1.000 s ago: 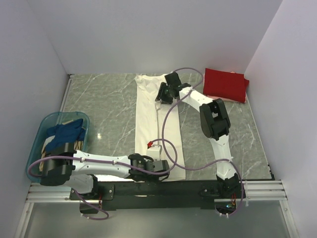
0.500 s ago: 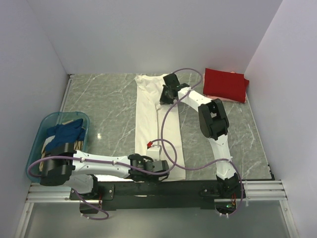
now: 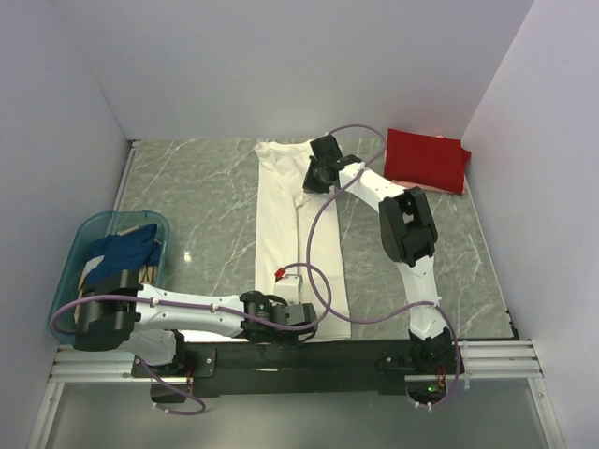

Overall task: Fold and stack the t-shirts
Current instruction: Fold the tshirt

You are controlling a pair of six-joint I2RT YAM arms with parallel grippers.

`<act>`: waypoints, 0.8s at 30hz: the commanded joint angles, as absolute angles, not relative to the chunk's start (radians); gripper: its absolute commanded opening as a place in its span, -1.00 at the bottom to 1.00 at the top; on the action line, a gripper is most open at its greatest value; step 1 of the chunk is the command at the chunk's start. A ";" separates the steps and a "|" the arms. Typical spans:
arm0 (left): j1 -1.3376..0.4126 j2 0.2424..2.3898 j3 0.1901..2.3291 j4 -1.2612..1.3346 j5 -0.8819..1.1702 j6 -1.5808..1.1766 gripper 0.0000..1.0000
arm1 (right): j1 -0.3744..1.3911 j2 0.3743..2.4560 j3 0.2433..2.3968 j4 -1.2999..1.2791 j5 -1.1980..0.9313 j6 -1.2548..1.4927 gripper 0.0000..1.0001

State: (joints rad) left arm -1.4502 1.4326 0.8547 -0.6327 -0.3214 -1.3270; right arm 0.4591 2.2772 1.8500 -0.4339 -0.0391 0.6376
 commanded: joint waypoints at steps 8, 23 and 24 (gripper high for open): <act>-1.460 1.393 0.839 -0.607 -0.327 -1.348 -0.99 | 0.434 2.171 1.830 -0.408 -0.026 0.626 -1.00; -1.462 1.394 0.841 -0.598 -0.327 -1.345 -0.99 | 0.494 2.327 1.983 -0.492 -0.002 0.601 0.19; -1.460 1.396 0.841 -0.598 -0.328 -1.345 -0.99 | 0.498 2.333 1.985 -0.488 -0.002 0.603 0.17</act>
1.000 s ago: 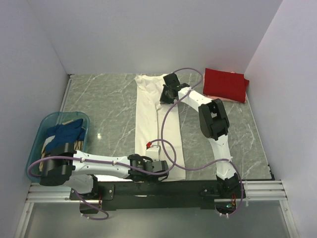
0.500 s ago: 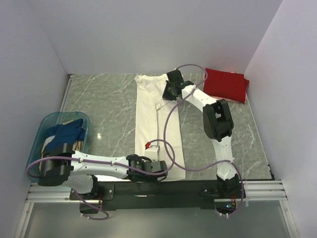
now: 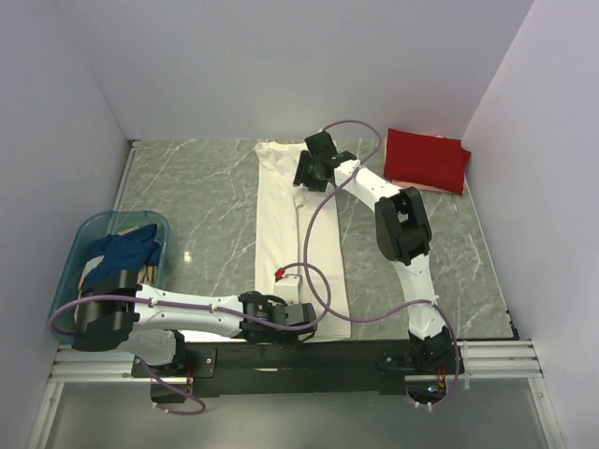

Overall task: Fold and stack the t-shirts
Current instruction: Fold the tshirt

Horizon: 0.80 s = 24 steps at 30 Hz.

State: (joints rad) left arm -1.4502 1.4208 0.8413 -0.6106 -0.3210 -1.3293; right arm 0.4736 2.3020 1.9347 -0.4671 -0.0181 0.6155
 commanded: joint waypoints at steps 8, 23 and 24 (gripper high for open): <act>-1.460 1.393 0.834 -0.594 -0.327 -1.347 -0.99 | 0.514 2.335 1.962 -0.500 0.055 0.604 -0.01; -1.460 1.401 0.831 -0.586 -0.319 -1.350 -0.99 | 0.514 2.287 1.881 -0.479 0.095 0.600 -0.49; -1.460 1.399 0.831 -0.584 -0.319 -1.350 -0.99 | 0.514 2.287 1.881 -0.479 0.094 0.598 -0.56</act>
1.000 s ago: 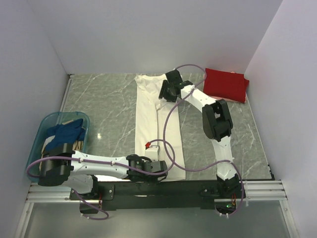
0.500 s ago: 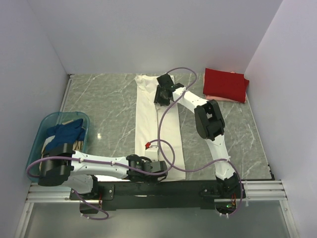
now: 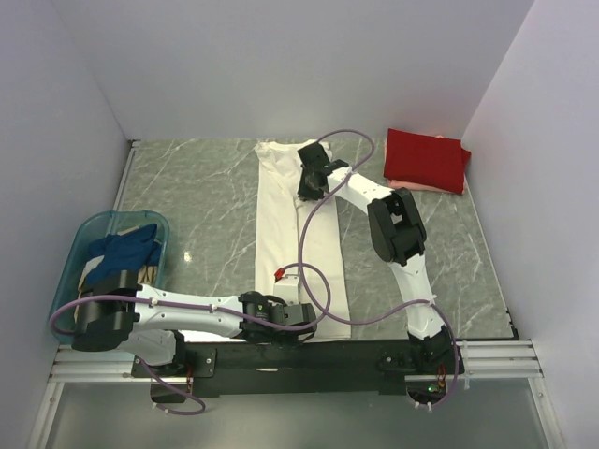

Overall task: Fold and stack the t-shirts
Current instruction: Fold the tshirt

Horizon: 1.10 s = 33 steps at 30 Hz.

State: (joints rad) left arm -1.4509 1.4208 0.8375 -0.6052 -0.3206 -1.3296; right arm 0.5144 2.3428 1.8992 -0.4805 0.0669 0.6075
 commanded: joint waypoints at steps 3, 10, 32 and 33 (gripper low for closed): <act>-1.460 1.399 0.834 -0.588 -0.321 -1.351 -0.99 | 0.514 2.283 1.881 -0.480 0.094 0.597 -0.81; -1.460 1.404 0.834 -0.589 -0.321 -1.355 -0.99 | 0.509 2.261 1.894 -0.483 0.097 0.591 -1.00; -1.460 1.414 0.836 -0.565 -0.310 -1.342 -0.99 | 0.469 2.214 1.842 -0.466 0.115 0.587 -1.00; -1.460 1.417 0.836 -0.560 -0.308 -1.336 -0.99 | 0.465 2.215 1.842 -0.465 0.112 0.586 -1.00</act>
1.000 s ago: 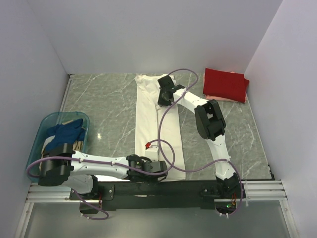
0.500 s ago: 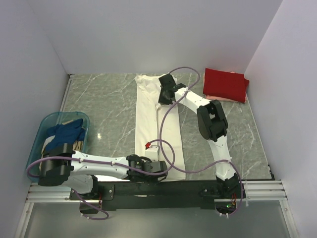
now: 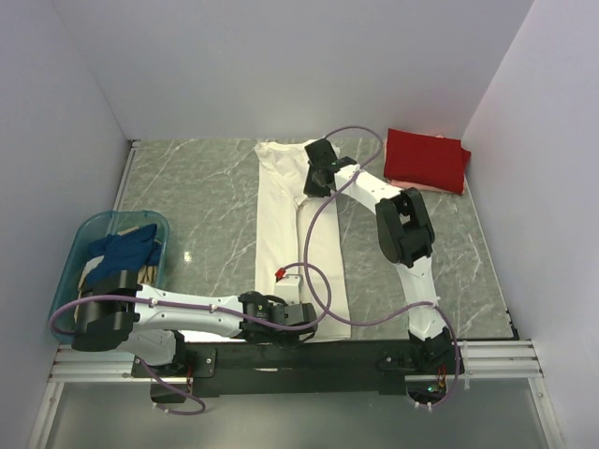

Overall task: Fold and stack the t-shirts
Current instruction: Fold the tshirt

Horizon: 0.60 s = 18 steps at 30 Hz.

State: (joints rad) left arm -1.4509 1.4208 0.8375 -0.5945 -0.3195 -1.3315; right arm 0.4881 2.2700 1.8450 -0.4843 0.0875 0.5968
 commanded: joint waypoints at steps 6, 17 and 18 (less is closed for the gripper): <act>-1.462 1.450 0.857 -0.542 -0.299 -1.315 -0.99 | 0.454 2.246 1.868 -0.471 0.101 0.583 -1.00; -1.460 1.464 0.861 -0.502 -0.296 -1.304 -0.38 | 0.440 2.224 1.844 -0.453 0.063 0.572 -0.55; -1.460 1.451 0.861 -0.502 -0.302 -1.305 -0.30 | 0.440 2.214 1.830 -0.449 0.058 0.571 -0.37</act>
